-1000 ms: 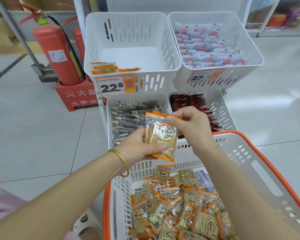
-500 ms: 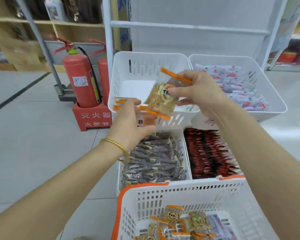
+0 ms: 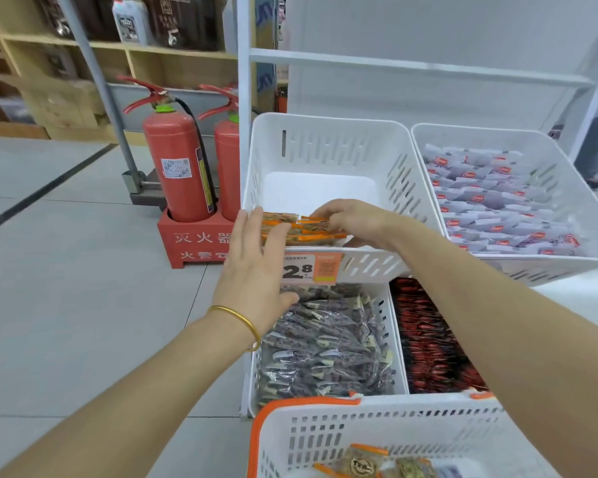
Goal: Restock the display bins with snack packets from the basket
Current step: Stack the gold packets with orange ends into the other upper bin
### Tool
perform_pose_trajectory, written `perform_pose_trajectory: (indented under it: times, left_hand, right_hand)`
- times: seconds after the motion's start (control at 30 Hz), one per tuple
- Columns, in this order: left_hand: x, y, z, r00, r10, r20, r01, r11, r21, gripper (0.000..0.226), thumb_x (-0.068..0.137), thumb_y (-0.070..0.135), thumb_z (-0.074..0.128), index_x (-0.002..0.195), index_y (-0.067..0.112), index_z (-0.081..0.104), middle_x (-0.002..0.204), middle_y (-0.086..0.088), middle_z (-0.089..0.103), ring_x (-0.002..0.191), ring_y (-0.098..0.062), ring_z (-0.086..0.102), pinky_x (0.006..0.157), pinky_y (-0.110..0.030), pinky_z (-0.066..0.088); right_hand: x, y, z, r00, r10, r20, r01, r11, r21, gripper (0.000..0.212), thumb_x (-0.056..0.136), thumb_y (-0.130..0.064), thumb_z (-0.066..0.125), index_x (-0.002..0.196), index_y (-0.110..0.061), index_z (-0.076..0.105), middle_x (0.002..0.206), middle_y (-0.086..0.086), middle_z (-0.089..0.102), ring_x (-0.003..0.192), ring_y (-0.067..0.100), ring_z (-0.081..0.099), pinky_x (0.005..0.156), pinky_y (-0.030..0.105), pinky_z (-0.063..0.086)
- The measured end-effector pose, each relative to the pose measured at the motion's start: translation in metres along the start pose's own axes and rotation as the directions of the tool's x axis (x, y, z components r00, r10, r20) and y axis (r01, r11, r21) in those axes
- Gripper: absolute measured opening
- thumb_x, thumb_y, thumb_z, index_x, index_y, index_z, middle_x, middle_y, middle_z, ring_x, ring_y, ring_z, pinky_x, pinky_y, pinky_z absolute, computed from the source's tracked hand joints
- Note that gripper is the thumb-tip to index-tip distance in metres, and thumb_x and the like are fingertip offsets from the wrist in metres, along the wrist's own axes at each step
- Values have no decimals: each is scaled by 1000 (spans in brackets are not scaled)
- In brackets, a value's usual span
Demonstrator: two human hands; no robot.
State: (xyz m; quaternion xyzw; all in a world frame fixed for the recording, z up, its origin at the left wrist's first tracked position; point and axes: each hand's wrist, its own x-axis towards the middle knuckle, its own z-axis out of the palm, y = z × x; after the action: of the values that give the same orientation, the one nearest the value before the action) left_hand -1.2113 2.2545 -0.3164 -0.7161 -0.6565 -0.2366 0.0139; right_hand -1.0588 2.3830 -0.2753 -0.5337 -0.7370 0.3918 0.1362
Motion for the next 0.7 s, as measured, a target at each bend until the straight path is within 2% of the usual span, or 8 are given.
perform_pose_trajectory:
  times: [0.1,0.17,0.23,0.37,0.47,0.53,0.6,0.7]
  left_hand:
    - [1,0,0,1000,-2,12,2,1000,-8,96,74,34,76,147,20,15,156,-8,-8,143,-24,-17,115,-33,-1]
    - [0,0,0,1000,2,17,-2,1000,-17,97,74,33,77,147,20,15,156,-8,-7,143,-24,-17,115,-34,0]
    - [-1,0,-2,1000,-3,19,3,1000,-6,95,74,33,77,146,20,17,156,-9,-4,144,-24,-15,116,-36,2]
    - [-12,10,-7,994,73,-76,-71,997,22,82,67,24,82,136,10,41,149,-20,24,141,-38,14,113,-51,22]
    - [-37,31,-8,982,158,-102,-158,987,2,67,67,22,80,126,8,51,143,-19,36,131,-39,32,105,-52,30]
    - [-61,46,-2,982,190,11,-190,981,-45,61,74,23,75,128,12,49,146,-14,33,132,-34,29,107,-48,29]
    - [-89,59,11,952,235,198,-222,971,-89,57,82,27,68,133,18,44,150,-6,23,136,-28,21,110,-43,25]
    - [-126,71,36,845,268,462,-270,961,-64,55,89,37,57,138,26,35,155,2,8,140,-22,10,114,-39,19]
  right_hand:
    - [-2,-7,2,997,37,63,-37,999,4,41,83,-5,36,112,-21,61,116,1,57,101,16,52,96,43,44]
    - [-5,-10,0,995,56,87,-56,998,-6,44,83,-8,36,118,-23,59,127,0,53,115,21,49,101,47,41]
    - [-12,-12,-7,998,51,39,-52,999,13,46,87,-10,36,127,-25,52,139,-1,44,122,21,45,99,43,41]
    - [-57,-12,-17,967,-168,-191,186,979,78,41,88,-5,39,122,-21,56,133,-1,52,107,8,50,92,24,37]
    - [-123,4,-6,912,-290,-289,351,918,185,39,84,-4,45,114,-25,57,122,-6,58,107,6,55,89,17,43]
    - [-165,32,12,917,-289,-275,352,911,216,40,85,1,48,111,-27,57,119,-7,60,108,5,56,90,13,44]
    - [-198,80,35,957,-207,-201,254,934,251,35,89,2,51,108,-27,60,117,-5,62,108,8,59,91,18,47]
    - [-226,167,75,988,100,-122,-54,940,336,26,90,-4,55,99,-26,64,109,0,68,103,17,64,86,31,49]
